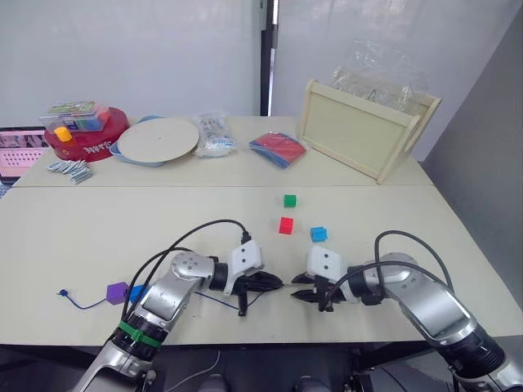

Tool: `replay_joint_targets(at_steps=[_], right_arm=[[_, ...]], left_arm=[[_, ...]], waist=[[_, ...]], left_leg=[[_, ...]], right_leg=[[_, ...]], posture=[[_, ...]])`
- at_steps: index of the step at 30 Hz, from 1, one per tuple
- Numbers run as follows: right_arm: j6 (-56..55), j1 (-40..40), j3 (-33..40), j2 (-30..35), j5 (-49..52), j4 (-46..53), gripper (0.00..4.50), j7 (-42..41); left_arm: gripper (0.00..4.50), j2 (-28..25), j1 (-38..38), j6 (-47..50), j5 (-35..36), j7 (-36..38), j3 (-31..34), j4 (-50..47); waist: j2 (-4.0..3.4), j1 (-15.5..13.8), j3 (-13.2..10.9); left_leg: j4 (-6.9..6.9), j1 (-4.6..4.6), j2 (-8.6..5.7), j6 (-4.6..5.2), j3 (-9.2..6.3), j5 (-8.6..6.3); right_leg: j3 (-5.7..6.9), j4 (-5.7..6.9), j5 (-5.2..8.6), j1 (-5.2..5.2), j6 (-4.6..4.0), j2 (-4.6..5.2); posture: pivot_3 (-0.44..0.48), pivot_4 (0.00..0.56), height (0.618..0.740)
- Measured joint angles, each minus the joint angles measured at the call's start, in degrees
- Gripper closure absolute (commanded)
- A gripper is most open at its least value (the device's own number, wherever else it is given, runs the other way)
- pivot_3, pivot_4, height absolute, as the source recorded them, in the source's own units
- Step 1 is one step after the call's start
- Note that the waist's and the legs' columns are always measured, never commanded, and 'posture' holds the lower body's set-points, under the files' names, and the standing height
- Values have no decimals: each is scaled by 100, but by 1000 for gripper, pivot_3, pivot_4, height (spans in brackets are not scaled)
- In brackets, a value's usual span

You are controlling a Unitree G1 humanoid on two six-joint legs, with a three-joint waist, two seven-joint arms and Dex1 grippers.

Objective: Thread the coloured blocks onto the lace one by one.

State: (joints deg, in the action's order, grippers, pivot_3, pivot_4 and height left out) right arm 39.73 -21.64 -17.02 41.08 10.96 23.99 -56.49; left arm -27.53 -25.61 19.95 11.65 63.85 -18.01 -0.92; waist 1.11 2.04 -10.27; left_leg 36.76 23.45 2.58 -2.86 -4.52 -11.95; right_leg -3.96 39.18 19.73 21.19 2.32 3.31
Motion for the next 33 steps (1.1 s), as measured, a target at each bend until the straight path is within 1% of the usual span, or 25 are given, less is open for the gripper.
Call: replay_joint_targets(at_steps=[1,2,3,5,6,7,8,11,12,13,14,17,20,23,28,30,32,33], right_arm=[[59,56,156,-17,88,48,1430,70],[143,145,367,-73,197,121,1167,169],[238,285,657,-152,341,223,751,296],[403,520,1047,-239,538,351,78,504],[479,773,1386,-422,664,477,78,717],[499,927,1545,-556,723,526,78,867],[513,1210,1834,-864,751,609,78,1215],[487,1674,2164,-1546,614,655,78,2159],[447,1741,2221,-1765,540,672,78,2442],[374,1853,2251,-2178,371,704,78,2981],[303,1908,2221,-2453,252,718,78,3315],[-2,2024,1891,-3144,-191,659,78,4194],[-365,1882,1477,-3653,-588,296,78,4803],[-816,1533,1345,-4031,-902,-387,78,5336],[-1507,785,1495,-4245,-1207,-1737,78,6000],[-1797,475,1557,-4242,-1242,-2231,78,6100],[-1948,382,1582,-4249,-1250,-2411,78,6149],[-2058,337,1598,-4263,-1248,-2512,584,6179]], left_arm=[[4500,-54,15,5,18,23,65,-2],[4500,-118,49,18,76,47,128,-37],[4500,-232,124,37,157,91,206,-82],[4500,-355,226,125,253,133,335,-154],[4500,-451,350,188,392,166,443,-289],[4500,-513,426,217,454,195,515,-342],[4500,-614,553,284,592,212,662,-449],[4500,-850,807,411,809,222,977,-661],[4500,-880,852,426,842,213,1028,-710],[4500,-908,903,453,882,188,1071,-797],[4500,-908,932,495,899,164,1094,-853],[4500,-908,1006,569,923,46,1117,-916],[4500,-901,987,614,929,-5,1123,-943],[4500,-894,978,631,930,-40,1126,-946],[4500,-892,961,640,926,-79,1126,-943],[4500,-889,949,644,926,-91,1126,-943],[4500,-887,944,645,926,-110,1126,-943],[4500,-887,944,646,926,-121,1126,-944]], waist=[[0,0,0],[0,-1,0],[0,0,0],[0,-1,0],[1,-8,0],[1,-8,1],[1,-9,1],[-1,5,0],[-1,14,0],[-3,21,1],[-3,24,1],[-4,46,2],[-4,54,2],[-4,51,1],[-4,40,1],[-4,51,2],[-4,54,2],[-4,56,2]], left_leg=[[0,-1,0,0,0,0],[0,0,1,0,-1,0],[0,0,1,0,-1,0],[-1,1,1,0,-1,0],[-2,2,2,0,-3,0],[-2,1,3,1,-2,-1],[-6,2,3,0,-2,0],[-5,-4,2,0,-1,0],[-5,-4,2,0,0,0],[-8,-9,2,0,0,0],[-10,-9,2,0,-1,0],[-12,-9,3,0,0,0],[-15,-11,3,-1,0,0],[-16,-10,3,-2,1,0],[-19,-10,2,-4,2,2],[-22,-11,2,-4,3,2],[-26,-14,3,-4,2,2],[-27,-14,3,-4,3,2]], right_leg=[[0,0,0,0,0,0],[1,0,0,0,0,0],[0,0,0,-1,0,0],[1,-1,0,-1,0,0],[2,-2,0,-1,0,0],[1,-2,0,-2,0,0],[1,-2,0,-1,0,-1],[-2,3,0,-1,0,1],[-3,5,0,0,0,1],[-3,9,0,-1,0,1],[-3,10,0,0,0,0],[-4,11,0,4,0,0],[-5,12,0,5,0,-1],[-5,12,0,6,0,0],[-5,11,0,6,0,1],[-6,11,0,7,0,1],[-6,12,0,8,0,1],[-6,12,0,8,-1,1]], posture=[[0,150,740],[0,150,740],[0,150,740],[0,150,740],[0,150,740],[0,150,740],[0,150,740],[0,150,740],[0,150,740],[0,150,740],[0,150,740],[0,150,740],[0,150,740],[0,150,740],[0,150,740],[0,150,740],[0,150,740],[0,150,740]])
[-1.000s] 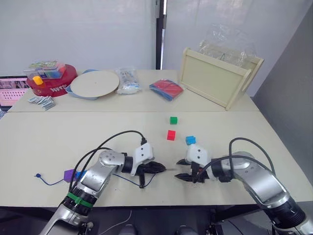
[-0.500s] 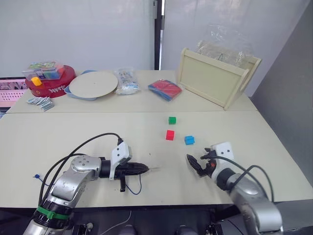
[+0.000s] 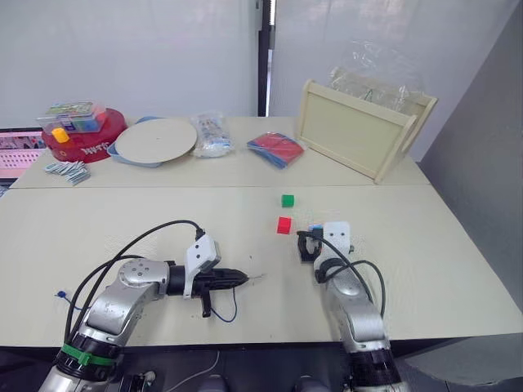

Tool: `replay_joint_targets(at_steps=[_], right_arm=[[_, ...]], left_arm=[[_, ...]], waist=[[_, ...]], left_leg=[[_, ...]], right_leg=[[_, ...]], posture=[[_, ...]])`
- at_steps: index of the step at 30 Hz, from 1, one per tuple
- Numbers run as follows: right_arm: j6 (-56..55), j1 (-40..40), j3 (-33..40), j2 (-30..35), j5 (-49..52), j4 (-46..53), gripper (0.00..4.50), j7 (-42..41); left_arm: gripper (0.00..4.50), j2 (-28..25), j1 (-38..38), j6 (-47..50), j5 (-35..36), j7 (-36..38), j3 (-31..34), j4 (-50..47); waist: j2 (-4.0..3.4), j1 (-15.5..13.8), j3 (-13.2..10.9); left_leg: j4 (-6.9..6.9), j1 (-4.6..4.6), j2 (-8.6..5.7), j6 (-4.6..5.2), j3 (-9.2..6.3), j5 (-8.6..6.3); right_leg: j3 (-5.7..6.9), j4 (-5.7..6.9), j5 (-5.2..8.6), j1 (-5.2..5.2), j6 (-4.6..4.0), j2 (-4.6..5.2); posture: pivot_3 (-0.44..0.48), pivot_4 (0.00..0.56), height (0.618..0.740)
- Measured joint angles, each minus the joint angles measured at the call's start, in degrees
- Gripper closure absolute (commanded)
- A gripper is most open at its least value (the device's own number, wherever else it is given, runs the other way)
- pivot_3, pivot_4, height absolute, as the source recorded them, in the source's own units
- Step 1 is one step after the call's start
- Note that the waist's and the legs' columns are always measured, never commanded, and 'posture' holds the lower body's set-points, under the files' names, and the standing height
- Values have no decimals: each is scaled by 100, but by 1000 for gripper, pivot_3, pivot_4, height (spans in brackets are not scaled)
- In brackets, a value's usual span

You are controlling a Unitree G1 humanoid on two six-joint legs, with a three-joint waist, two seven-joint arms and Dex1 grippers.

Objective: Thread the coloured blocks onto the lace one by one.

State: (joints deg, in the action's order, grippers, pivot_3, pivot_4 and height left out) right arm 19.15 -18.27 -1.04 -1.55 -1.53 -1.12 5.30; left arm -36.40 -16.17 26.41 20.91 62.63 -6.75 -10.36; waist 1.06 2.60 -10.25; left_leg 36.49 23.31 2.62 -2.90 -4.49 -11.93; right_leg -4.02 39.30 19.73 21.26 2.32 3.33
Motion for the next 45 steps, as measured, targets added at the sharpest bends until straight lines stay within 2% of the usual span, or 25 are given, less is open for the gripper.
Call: replay_joint_targets(at_steps=[2,4,8,15,20,24,30,32,36,38,39,41,45], right_arm=[[-151,-69,32,-7,10,-154,1151,-1],[-204,-48,25,-16,11,-155,1914,-24],[-236,253,-76,-70,4,156,3253,-77],[9,1117,-372,-98,-42,1220,3289,-186],[60,2401,-1147,455,12,2801,3289,-857],[26,2862,-1289,782,205,2925,3289,-1333],[213,2874,-1214,813,466,2851,3289,-1602],[261,2820,-1209,772,483,2828,2220,-1607],[426,2752,-1154,836,651,2848,856,-1793],[660,2677,-1100,1146,822,2996,182,-2050],[789,2595,-1019,1338,913,3057,31,-2198],[1065,2376,-779,1837,1114,3199,31,-2549],[1489,1821,-483,3204,1688,3281,31,-3838]], left_arm=[[4500,0,0,2,0,-12,0,0],[4500,0,1,2,0,-16,-1,0],[4500,-22,21,2,-1,-17,1,0],[4500,-24,23,-3,-12,-21,-6,3],[4500,-19,-20,-11,-49,-19,-28,93],[4500,27,-107,-32,-52,-11,-85,139],[4500,28,-108,-53,-54,4,-100,158],[4500,28,-107,-75,-55,11,-104,160],[4500,27,-106,-120,-56,13,-109,165],[4500,26,-106,-124,-56,12,-111,166],[4500,26,-106,-125,-56,12,-111,167],[4500,26,-105,-127,-56,12,-111,175],[4500,33,-107,-128,-56,2,-128,224]], waist=[[0,1,0],[0,1,0],[0,-6,0],[-1,-8,0],[0,-15,0],[0,-9,0],[4,8,2],[4,4,3],[4,-11,3],[4,-15,2],[4,-18,2],[4,-36,2],[3,-33,1]], left_leg=[[0,0,0,0,0,0],[-2,-1,0,0,0,0],[-7,0,0,0,0,0],[-15,2,0,0,0,0],[-19,4,0,0,0,0],[-17,-7,0,-1,0,1],[-21,-8,4,-1,-1,1],[-21,-10,4,-1,-1,1],[-19,-7,3,-1,-1,1],[-17,-4,0,-1,0,1],[-16,-4,-1,-1,0,1],[-15,-4,-2,-1,0,1],[-14,-4,-4,0,-1,1]], right_leg=[[0,0,0,0,0,0],[0,1,0,0,0,0],[0,-2,0,0,0,1],[0,-3,0,5,0,0],[1,-12,0,5,0,1],[1,-9,0,-4,0,0],[1,-9,0,-3,0,-3],[2,-9,0,-3,0,-4],[1,-9,0,-4,0,-2],[1,-10,0,-4,0,0],[1,-10,0,-4,0,1],[2,-10,0,-5,0,1],[3,-12,0,-7,0,1]], posture=[[0,150,740],[0,150,740],[0,150,740],[0,150,740],[0,150,740],[0,150,740],[0,150,740],[0,150,740],[0,150,740],[0,150,740],[0,150,740],[0,150,740],[0,150,740]])
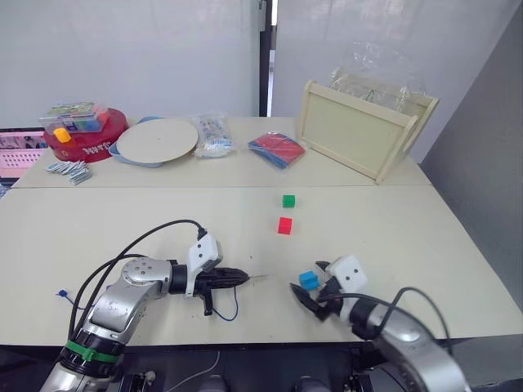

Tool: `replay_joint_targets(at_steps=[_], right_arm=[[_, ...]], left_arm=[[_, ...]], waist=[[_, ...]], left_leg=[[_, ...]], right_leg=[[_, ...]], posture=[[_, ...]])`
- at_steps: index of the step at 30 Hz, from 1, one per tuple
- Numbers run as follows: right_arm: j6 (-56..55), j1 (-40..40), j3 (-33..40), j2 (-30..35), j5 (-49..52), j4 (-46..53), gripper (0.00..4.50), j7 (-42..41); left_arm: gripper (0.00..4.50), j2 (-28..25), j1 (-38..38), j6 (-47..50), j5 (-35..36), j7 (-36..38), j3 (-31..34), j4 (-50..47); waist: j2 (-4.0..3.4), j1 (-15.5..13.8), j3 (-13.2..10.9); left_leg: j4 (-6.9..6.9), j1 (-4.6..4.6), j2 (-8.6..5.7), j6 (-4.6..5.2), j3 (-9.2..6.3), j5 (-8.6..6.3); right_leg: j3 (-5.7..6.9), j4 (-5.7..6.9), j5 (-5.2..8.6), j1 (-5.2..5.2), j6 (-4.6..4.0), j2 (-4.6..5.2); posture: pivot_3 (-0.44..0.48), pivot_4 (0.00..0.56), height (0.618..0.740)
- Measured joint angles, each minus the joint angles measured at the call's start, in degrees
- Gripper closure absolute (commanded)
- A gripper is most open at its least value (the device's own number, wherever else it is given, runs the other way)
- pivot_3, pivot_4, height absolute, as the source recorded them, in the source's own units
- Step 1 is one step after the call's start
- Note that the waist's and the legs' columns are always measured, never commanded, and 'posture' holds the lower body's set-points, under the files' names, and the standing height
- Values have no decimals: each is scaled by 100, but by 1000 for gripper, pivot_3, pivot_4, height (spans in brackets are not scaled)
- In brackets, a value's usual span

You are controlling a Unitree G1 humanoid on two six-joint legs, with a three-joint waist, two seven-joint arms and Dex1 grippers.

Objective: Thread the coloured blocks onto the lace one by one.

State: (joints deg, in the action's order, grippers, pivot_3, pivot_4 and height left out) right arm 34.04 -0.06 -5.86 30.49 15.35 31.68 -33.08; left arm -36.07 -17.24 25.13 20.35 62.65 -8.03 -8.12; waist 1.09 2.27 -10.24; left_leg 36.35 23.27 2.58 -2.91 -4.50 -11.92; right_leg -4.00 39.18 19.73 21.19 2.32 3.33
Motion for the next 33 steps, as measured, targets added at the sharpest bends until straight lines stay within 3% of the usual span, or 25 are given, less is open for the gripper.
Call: replay_joint_targets(at_steps=[4,9,15,25,33], right_arm=[[98,-765,69,1069,633,-275,31,-1532],[-856,-2271,-584,1757,284,-1522,31,-3196],[-2845,-3159,-1396,1507,-552,-3414,31,-4421],[-3992,-3596,-1493,931,-756,-4904,31,-5129],[-3987,-3786,-1534,695,-841,-5364,2580,-5290]], left_arm=[[4500,1,-24,-6,-1,2,-12,18],[4500,-15,-29,-28,-5,7,-16,53],[4500,-11,32,-15,-3,-37,-36,-59],[4500,-5,269,84,4,-149,-77,-484],[4500,56,275,143,4,-251,-134,-604]], waist=[[0,22,0],[0,33,-1],[0,-10,-1],[0,2,-2],[0,6,-1]], left_leg=[[4,-2,2,0,-1,0],[13,-2,2,1,0,0],[35,18,2,1,1,-1],[39,17,2,1,1,-1],[39,13,2,1,1,0]], right_leg=[[2,-1,0,-4,0,-2],[1,-3,0,-5,0,-2],[3,-14,0,-5,1,2],[3,-8,-1,-4,2,3],[3,-6,-1,-6,2,2]], posture=[[0,150,740],[0,150,740],[0,150,740],[0,150,740],[0,150,740]])
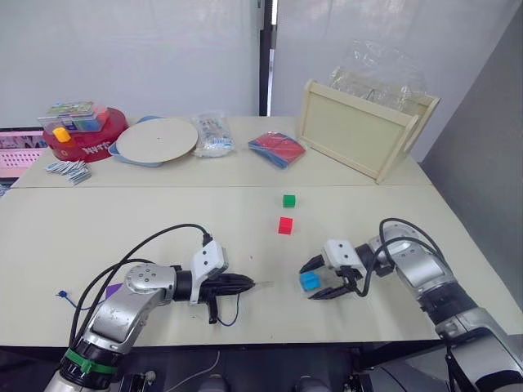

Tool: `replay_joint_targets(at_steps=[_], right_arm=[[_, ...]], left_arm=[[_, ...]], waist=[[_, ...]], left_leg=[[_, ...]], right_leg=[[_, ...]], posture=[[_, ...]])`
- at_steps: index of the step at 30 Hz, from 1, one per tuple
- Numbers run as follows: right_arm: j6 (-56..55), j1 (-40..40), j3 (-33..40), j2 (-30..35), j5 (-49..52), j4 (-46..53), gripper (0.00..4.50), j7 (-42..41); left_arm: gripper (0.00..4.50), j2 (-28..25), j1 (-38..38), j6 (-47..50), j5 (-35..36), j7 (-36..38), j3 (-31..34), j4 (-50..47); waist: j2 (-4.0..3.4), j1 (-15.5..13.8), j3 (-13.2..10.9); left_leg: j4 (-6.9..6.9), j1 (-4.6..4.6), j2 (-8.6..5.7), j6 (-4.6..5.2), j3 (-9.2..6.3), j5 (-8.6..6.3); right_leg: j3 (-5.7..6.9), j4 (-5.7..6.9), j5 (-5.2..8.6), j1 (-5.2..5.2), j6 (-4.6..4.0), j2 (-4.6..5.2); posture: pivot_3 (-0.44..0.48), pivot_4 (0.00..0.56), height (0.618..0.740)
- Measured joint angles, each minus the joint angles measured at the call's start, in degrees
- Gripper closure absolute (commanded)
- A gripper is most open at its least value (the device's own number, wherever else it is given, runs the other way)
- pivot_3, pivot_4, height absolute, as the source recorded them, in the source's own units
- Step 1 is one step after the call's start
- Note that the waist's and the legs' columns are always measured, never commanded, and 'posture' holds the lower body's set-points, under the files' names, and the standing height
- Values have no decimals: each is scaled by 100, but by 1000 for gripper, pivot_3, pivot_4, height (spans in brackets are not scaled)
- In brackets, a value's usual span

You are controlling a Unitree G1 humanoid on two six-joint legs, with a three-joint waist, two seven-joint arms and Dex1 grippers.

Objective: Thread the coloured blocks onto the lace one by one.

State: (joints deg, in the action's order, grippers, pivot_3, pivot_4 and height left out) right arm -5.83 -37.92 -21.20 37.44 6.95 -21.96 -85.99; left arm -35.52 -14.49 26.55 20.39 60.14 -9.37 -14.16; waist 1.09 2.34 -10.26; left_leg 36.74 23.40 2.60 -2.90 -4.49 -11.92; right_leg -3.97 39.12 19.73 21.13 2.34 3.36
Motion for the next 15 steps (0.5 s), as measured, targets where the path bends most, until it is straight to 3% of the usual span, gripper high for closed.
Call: replay_joint_targets(at_steps=[2,15], right_arm=[[15,2,10,-30,-4,-5,3139,24],[1326,470,137,-151,-4,1099,3137,603]], left_arm=[[4500,43,-24,4,-1,-17,-58,-1],[4500,597,-539,-16,-230,-204,-685,205]], waist=[[0,-1,0],[0,3,0]], left_leg=[[0,-2,0,0,0,0],[4,-3,-1,-1,-1,0]], right_leg=[[-1,2,0,-1,0,0],[-1,8,0,-2,0,-2]], posture=[[0,150,740],[0,150,740]])
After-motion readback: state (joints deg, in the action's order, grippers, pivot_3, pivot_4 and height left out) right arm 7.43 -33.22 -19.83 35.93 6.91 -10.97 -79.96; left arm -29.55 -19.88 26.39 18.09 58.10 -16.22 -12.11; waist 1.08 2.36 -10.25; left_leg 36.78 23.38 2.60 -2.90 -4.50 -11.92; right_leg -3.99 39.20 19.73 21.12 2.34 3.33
